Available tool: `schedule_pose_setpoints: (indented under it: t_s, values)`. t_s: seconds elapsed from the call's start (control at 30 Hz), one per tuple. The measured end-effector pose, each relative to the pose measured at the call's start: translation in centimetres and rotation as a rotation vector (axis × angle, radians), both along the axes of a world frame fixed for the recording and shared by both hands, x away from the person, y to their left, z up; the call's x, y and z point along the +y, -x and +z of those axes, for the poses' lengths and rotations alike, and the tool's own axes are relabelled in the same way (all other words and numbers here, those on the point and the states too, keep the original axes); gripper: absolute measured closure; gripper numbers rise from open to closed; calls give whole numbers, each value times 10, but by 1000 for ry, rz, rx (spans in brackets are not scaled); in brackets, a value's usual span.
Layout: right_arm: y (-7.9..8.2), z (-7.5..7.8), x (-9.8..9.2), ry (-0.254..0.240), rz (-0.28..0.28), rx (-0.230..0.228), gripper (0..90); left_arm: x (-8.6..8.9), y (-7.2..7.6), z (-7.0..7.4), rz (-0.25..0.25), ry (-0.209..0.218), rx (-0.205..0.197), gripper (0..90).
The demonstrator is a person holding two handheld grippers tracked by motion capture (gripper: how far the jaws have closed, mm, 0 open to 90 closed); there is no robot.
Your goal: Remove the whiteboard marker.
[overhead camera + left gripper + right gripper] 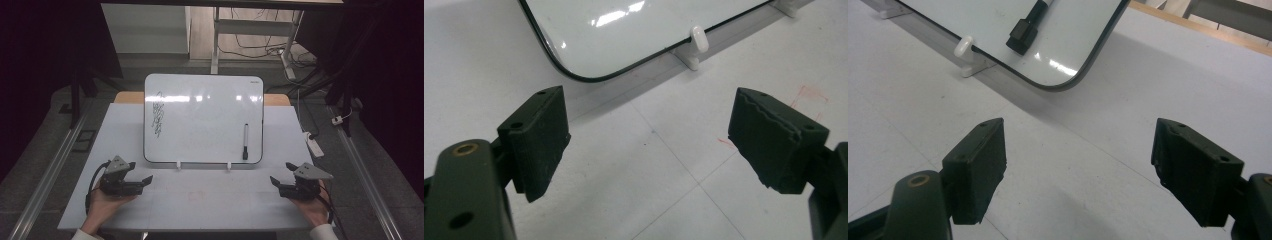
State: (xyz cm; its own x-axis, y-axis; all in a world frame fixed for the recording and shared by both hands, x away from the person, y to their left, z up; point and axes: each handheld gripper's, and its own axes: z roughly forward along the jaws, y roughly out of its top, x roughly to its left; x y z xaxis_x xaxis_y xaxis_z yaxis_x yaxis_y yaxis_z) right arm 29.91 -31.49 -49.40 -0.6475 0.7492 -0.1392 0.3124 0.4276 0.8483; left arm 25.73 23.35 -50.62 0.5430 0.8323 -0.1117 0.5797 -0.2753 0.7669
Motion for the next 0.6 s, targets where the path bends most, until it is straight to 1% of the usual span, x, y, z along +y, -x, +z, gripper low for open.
schedule_pose_setpoints:
  t_s: [0.2, 0.33, 0.47, 0.6]
  values:
    - [3, 1, 2, 0, -15, -30, 224, -1, 0, 1, -5, -5, -4, 173]
    - [4, 6, 8, 8, -29, -50, 233, -2, 1, 2, -8, -4, -6, 173]
    - [0, 22, 17, -7, -48, -52, 263, -3, 1, 3, -15, -9, -3, 173]
    - [-10, 42, 35, -19, -65, -56, 273, -4, 1, 3, -18, -13, 3, 173]
